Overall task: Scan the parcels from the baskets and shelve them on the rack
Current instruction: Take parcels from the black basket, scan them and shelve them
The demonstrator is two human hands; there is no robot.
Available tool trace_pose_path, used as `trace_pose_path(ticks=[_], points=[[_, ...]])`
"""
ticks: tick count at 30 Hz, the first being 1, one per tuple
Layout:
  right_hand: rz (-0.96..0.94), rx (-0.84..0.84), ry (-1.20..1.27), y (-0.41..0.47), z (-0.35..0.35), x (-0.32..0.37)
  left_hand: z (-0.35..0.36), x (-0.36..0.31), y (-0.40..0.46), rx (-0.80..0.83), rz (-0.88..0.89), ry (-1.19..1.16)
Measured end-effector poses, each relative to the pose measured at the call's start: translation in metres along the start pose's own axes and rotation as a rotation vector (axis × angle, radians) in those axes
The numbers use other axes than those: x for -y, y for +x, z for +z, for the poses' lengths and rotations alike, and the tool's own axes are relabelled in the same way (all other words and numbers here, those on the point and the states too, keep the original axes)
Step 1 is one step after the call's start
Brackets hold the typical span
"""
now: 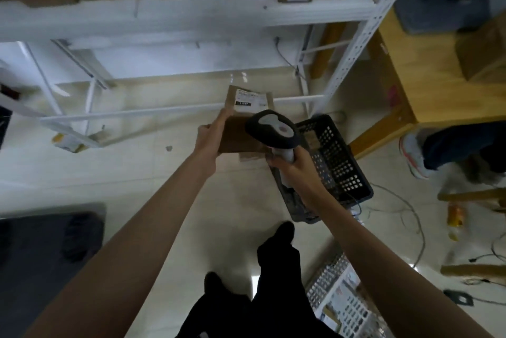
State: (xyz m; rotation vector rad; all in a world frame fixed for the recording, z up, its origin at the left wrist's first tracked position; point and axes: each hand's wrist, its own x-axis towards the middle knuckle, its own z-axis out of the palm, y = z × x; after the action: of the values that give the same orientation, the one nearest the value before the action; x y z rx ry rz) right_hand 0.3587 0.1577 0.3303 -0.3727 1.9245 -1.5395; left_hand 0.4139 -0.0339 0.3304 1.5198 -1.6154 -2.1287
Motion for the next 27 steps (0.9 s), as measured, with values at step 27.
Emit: trace_pose_path(ticks=[27], points=[[-0.536, 0.454, -0.015, -0.113, 0.315, 0.318, -0.419, -0.105, -0.242, -0.317, 0.771, -0.079]])
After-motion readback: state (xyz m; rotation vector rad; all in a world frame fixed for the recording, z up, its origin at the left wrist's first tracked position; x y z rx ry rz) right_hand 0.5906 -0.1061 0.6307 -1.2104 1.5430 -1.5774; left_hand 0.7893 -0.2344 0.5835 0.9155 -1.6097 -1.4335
